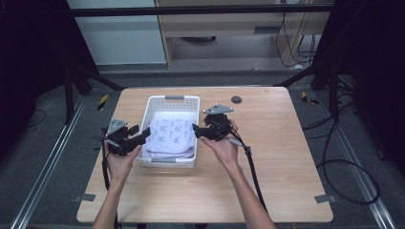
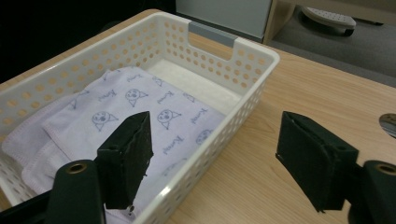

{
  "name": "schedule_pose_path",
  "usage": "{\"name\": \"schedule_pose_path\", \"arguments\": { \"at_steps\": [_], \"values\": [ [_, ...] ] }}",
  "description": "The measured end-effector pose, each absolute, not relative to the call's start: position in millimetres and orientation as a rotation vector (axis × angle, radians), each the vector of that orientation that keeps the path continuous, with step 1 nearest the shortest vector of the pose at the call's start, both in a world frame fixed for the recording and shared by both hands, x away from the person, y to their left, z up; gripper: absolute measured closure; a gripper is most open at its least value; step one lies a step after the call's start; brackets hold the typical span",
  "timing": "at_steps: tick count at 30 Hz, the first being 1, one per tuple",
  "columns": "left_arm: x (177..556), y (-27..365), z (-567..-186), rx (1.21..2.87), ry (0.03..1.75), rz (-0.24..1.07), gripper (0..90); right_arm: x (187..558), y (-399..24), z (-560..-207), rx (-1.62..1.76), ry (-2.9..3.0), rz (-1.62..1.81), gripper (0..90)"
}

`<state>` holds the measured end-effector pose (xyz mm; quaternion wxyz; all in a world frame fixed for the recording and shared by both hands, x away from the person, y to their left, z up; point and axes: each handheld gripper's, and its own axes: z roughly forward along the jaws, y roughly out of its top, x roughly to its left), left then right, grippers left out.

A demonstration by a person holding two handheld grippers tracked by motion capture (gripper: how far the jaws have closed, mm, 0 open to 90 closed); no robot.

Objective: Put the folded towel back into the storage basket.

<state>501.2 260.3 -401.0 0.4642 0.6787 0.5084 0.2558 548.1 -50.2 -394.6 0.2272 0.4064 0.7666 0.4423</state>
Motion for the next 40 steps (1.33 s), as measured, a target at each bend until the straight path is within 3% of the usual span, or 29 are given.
{"name": "schedule_pose_path", "arguments": {
  "at_steps": [11, 27, 40],
  "values": [
    [487, 262, -405, 1.685, 1.23, 0.656, 37.7, 513, -105, -399, 1.116, 2.135, 1.281, 17.7],
    [465, 273, -415, 1.706, 1.223, 0.695, 29.2, 478, -173, -434, 1.178, 2.135, 1.262, 16.0],
    [433, 279, -431, 1.757, 1.204, 0.691, 29.0, 458, -234, -468, 1.296, 2.059, 1.165, 15.8]
  ]
}}
